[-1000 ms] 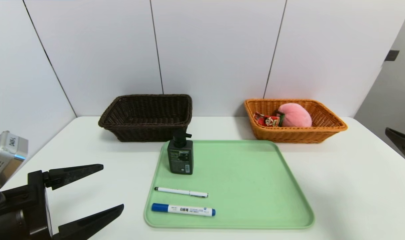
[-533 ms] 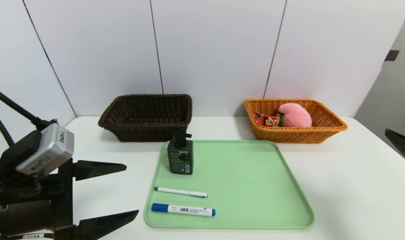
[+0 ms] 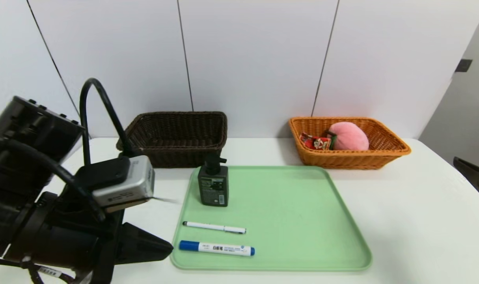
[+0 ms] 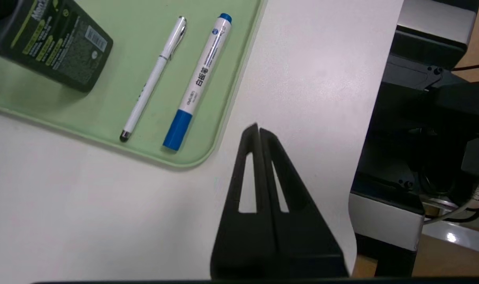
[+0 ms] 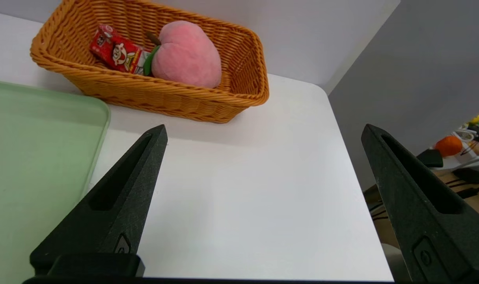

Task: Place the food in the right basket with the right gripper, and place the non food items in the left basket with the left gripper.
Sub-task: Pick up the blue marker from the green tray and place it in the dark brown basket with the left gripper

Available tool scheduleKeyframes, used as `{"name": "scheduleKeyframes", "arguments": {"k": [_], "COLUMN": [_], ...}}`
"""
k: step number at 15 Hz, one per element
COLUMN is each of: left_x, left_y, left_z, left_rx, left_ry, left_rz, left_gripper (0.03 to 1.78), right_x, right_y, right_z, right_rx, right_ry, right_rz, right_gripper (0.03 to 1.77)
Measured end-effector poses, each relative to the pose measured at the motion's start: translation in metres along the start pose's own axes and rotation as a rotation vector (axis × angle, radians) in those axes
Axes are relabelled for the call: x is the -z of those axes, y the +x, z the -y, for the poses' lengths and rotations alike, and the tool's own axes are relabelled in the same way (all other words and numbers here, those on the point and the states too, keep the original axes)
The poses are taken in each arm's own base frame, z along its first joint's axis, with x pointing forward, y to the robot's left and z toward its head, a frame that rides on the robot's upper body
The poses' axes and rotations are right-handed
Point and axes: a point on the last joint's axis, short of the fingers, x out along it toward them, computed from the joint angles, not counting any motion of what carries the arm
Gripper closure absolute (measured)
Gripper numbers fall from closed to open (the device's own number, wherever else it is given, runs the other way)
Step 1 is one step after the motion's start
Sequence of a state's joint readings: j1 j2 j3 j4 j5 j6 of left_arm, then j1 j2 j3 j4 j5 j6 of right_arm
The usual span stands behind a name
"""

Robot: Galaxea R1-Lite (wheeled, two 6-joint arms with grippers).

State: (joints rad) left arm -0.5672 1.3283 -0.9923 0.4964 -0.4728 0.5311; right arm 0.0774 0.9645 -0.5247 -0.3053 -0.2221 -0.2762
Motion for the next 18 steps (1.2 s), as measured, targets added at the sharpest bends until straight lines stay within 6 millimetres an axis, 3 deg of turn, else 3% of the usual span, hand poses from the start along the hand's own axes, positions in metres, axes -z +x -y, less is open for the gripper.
{"name": "scheduleKeyframes", "arguments": {"k": [5, 6, 8, 11, 14, 18], "left_x": [-0.006, -0.006, -0.006, -0.009, -0.009, -0.006], "left_y": [0.026, 0.029, 0.035, 0.043, 0.052, 0.063], "left_z": [-0.008, -0.01, -0.012, -0.019, -0.023, -0.022], "left_rx": [0.018, 0.003, -0.002, -0.018, -0.013, 0.035], "left_ry": [0.029, 0.027, 0.021, 0.037, 0.039, 0.061], "left_rz": [-0.051, -0.068, -0.087, -0.055, -0.063, -0.12], "left_gripper": [1.77, 1.69, 1.33, 0.94, 0.68, 0.44], "right_x": [0.002, 0.002, 0.003, 0.003, 0.004, 0.005], "right_y": [-0.003, -0.003, -0.003, -0.003, -0.003, -0.003], "right_z": [-0.002, -0.003, -0.003, -0.004, -0.004, -0.004], "right_rx": [-0.022, -0.026, -0.035, -0.053, -0.055, -0.055], "right_ry": [0.001, 0.001, 0.001, 0.001, 0.0, 0.002], "right_rz": [0.006, 0.006, 0.008, 0.01, 0.008, 0.004], "right_gripper": [0.1, 0.1, 0.1, 0.1, 0.1, 0.1]}}
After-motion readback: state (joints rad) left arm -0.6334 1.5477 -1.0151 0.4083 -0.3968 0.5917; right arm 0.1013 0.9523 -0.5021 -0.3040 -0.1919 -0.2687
